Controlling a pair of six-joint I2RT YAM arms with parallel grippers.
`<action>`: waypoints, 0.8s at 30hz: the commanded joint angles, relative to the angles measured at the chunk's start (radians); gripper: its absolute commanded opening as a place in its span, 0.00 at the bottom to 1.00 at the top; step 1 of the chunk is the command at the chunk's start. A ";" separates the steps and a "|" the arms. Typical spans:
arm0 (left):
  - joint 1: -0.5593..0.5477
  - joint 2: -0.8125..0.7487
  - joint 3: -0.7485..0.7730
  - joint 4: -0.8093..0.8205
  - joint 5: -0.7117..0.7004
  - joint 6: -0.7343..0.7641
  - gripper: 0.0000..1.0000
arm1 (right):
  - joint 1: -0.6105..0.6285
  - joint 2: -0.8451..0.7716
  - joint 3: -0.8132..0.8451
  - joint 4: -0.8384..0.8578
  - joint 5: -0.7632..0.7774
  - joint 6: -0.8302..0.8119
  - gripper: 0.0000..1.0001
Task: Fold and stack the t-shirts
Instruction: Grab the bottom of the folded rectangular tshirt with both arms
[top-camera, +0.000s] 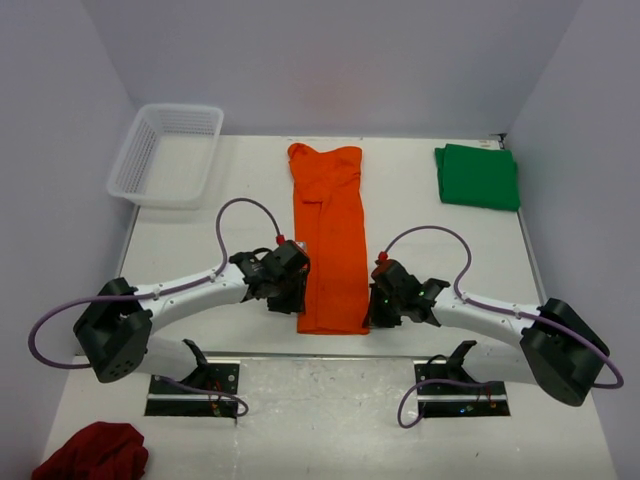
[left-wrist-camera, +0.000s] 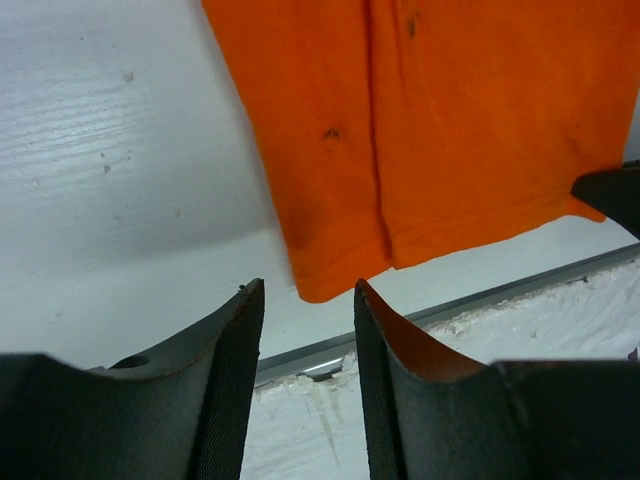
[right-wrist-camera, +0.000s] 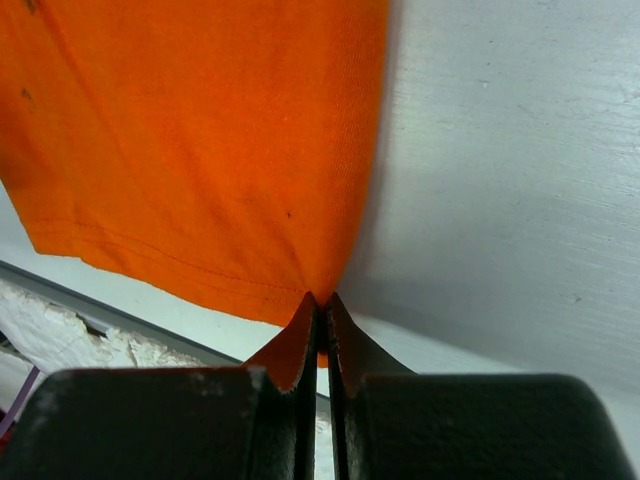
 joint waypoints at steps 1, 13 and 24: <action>-0.052 0.020 0.077 -0.059 -0.130 -0.088 0.43 | 0.009 -0.014 -0.004 0.022 0.004 -0.008 0.00; -0.146 0.158 0.131 -0.143 -0.226 -0.168 0.45 | 0.011 -0.053 -0.024 0.019 0.005 -0.013 0.00; -0.177 0.181 0.118 -0.120 -0.203 -0.203 0.45 | 0.011 -0.066 -0.039 0.022 0.000 -0.016 0.00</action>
